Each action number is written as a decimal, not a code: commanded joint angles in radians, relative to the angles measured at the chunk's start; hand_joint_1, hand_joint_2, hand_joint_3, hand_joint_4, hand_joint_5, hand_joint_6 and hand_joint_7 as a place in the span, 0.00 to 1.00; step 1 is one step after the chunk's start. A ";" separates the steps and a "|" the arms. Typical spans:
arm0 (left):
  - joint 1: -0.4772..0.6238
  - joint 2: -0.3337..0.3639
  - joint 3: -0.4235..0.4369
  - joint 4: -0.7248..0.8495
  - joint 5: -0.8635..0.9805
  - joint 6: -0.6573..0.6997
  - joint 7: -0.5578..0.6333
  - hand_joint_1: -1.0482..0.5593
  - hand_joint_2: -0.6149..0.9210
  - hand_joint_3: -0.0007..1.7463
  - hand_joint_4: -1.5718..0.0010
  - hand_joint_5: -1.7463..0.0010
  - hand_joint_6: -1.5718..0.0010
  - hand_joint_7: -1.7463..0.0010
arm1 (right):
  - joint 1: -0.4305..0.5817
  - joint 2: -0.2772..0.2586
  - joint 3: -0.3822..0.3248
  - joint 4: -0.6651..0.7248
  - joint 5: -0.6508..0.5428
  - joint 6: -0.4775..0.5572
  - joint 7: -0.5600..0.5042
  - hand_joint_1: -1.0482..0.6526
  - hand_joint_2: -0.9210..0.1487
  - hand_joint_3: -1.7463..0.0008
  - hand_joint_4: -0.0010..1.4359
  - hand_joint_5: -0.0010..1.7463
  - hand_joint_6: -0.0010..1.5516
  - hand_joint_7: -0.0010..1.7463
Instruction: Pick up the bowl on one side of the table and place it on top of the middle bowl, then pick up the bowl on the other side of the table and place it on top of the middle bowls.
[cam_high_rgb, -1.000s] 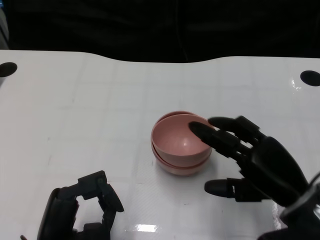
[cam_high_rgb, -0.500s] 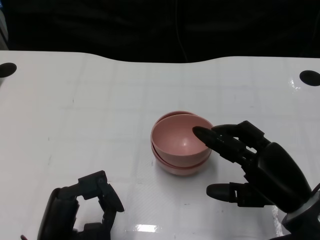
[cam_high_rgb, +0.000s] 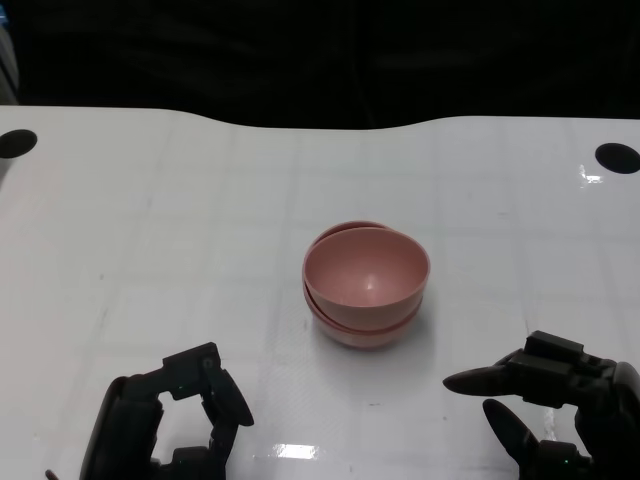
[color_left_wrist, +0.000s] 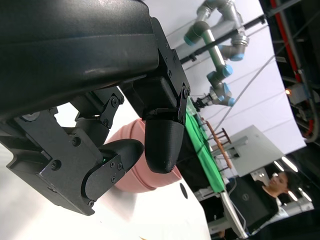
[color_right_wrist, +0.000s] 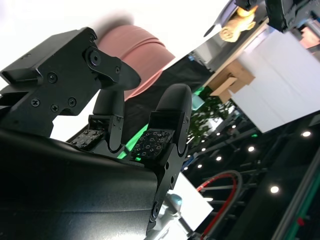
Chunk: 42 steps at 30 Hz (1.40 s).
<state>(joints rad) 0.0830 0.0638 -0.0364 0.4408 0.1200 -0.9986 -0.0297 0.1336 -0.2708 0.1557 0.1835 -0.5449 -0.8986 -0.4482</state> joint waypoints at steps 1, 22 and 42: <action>0.009 0.017 0.009 -0.010 0.005 -0.002 0.004 0.61 0.67 0.75 0.44 0.03 0.45 0.17 | 0.017 0.019 -0.017 0.024 0.077 -0.027 0.015 0.67 0.63 0.19 0.66 0.76 0.67 0.48; 0.017 0.031 0.004 -0.014 -0.010 0.006 -0.012 0.61 0.68 0.73 0.44 0.04 0.45 0.18 | 0.025 0.058 -0.040 0.055 0.174 -0.062 0.143 0.67 0.68 0.07 0.64 0.96 0.60 0.78; 0.037 0.032 -0.008 -0.043 -0.033 0.033 -0.037 0.62 0.69 0.72 0.44 0.03 0.46 0.18 | -0.001 0.104 -0.042 0.080 0.388 -0.006 0.386 0.68 0.56 0.17 0.60 0.97 0.53 0.81</action>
<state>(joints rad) 0.1068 0.0765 -0.0465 0.4104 0.0871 -0.9701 -0.0566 0.1318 -0.1659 0.1222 0.2780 -0.1726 -0.9150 -0.0709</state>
